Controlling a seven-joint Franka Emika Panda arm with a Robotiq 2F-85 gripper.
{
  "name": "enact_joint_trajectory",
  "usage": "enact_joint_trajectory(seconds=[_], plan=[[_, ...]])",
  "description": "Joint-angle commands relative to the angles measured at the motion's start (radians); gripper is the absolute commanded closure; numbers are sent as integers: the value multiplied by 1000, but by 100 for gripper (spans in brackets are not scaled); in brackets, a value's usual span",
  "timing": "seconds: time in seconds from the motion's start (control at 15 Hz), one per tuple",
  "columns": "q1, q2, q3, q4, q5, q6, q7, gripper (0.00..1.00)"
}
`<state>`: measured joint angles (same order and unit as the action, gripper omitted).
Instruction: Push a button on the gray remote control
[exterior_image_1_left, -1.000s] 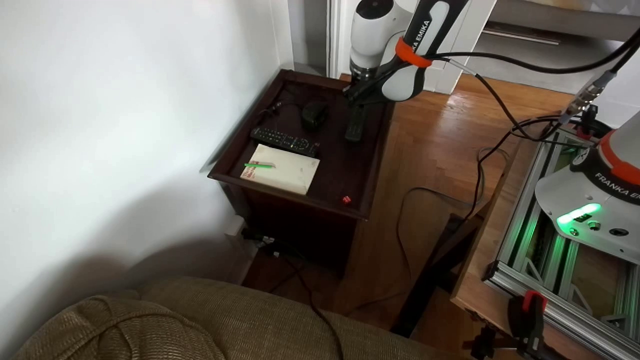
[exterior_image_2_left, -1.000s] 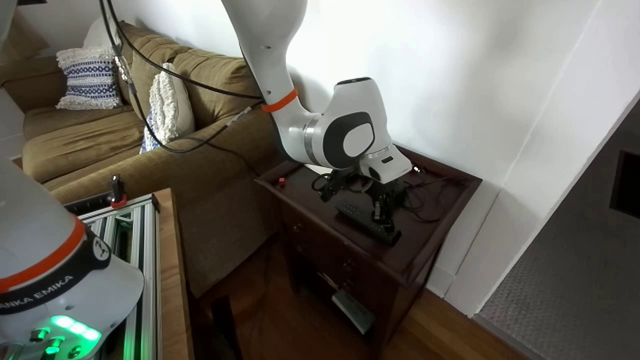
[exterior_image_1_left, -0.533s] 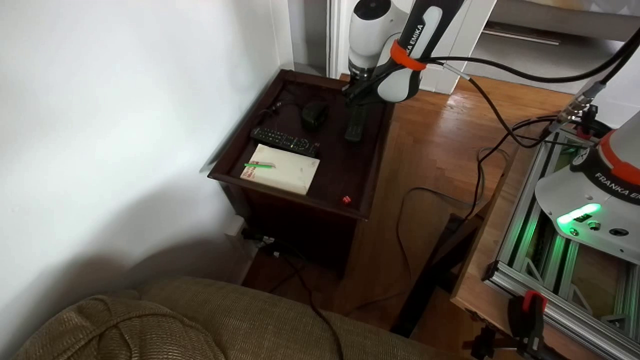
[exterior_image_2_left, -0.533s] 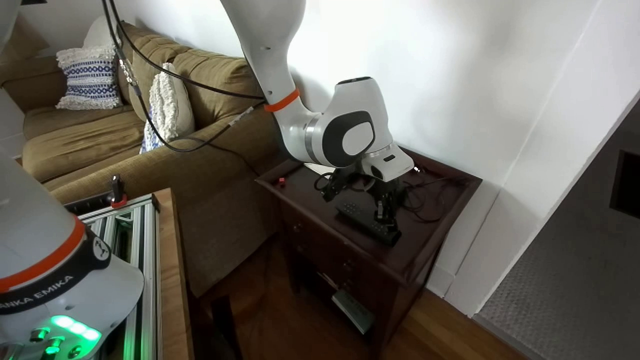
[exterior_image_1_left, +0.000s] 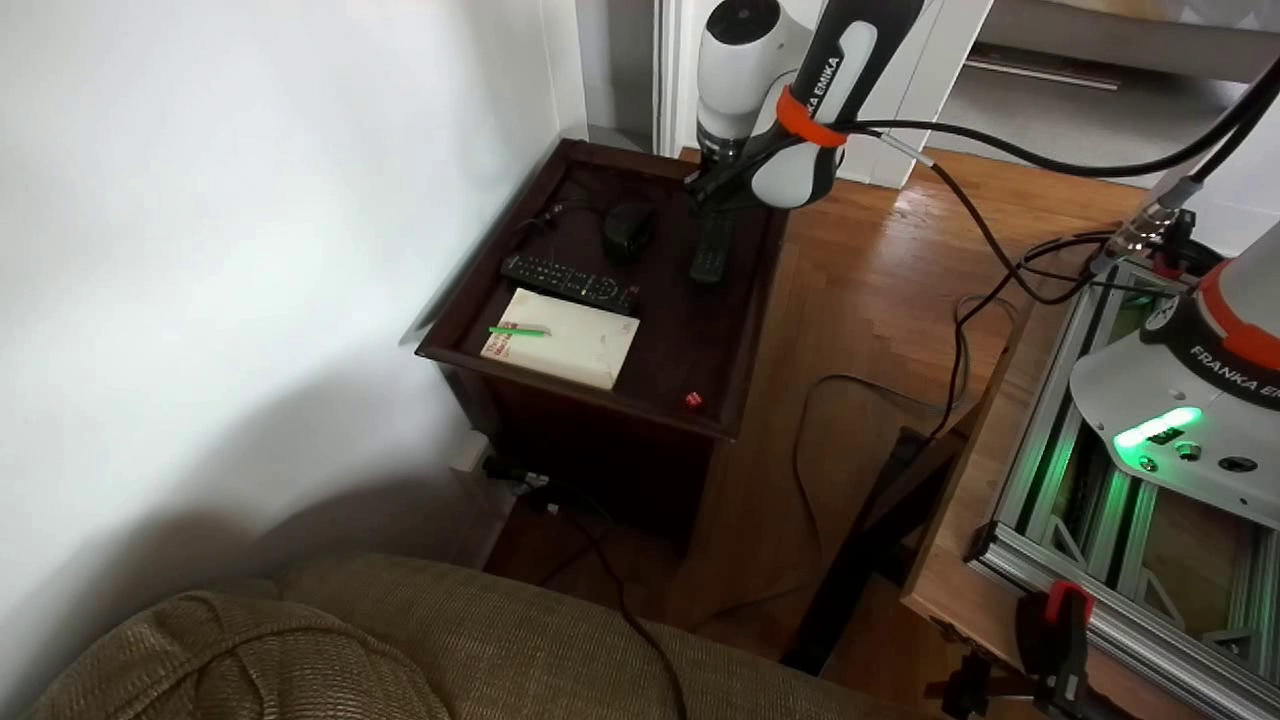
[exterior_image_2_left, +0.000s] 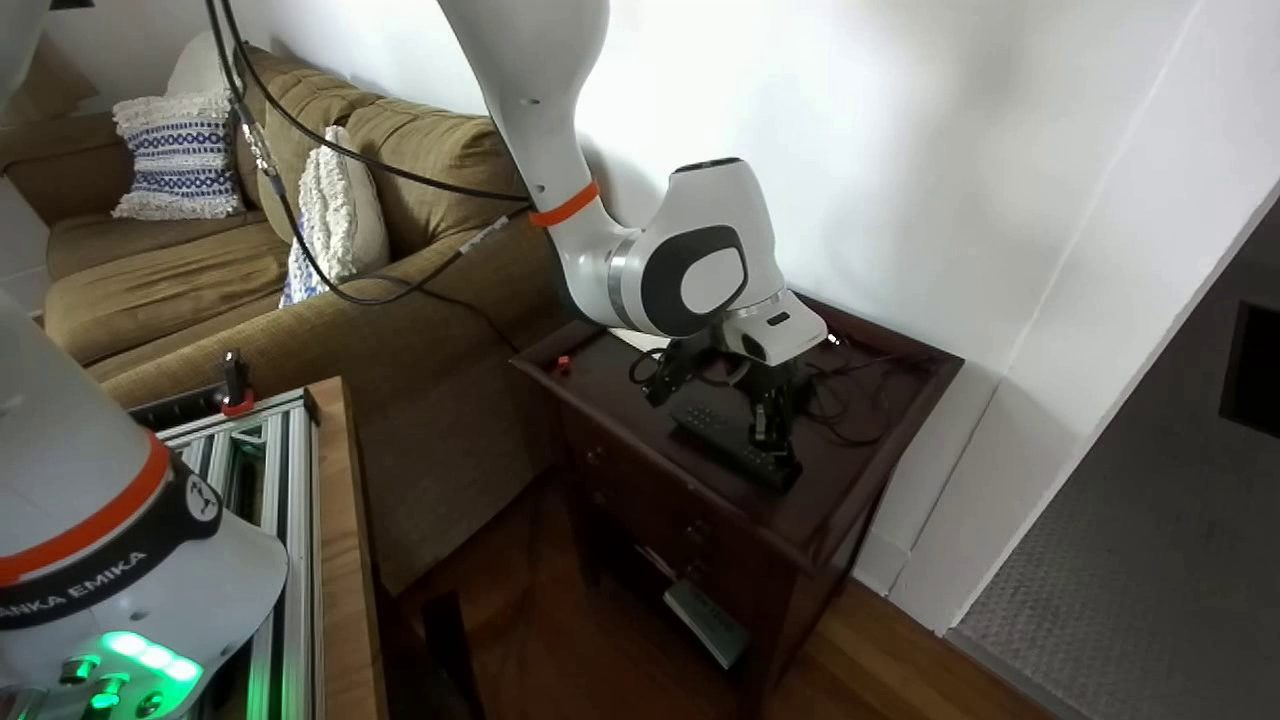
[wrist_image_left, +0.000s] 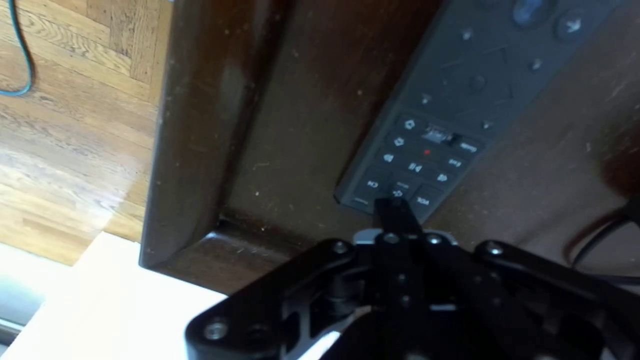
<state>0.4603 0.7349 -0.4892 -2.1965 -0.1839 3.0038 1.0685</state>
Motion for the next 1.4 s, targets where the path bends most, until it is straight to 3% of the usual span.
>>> enact_joint_trajectory(seconds=[0.0, 1.33], plan=[[21, 25, -14, 10, 45, -3, -38, 100], [12, -12, -9, 6, 88, -46, -117, 100]])
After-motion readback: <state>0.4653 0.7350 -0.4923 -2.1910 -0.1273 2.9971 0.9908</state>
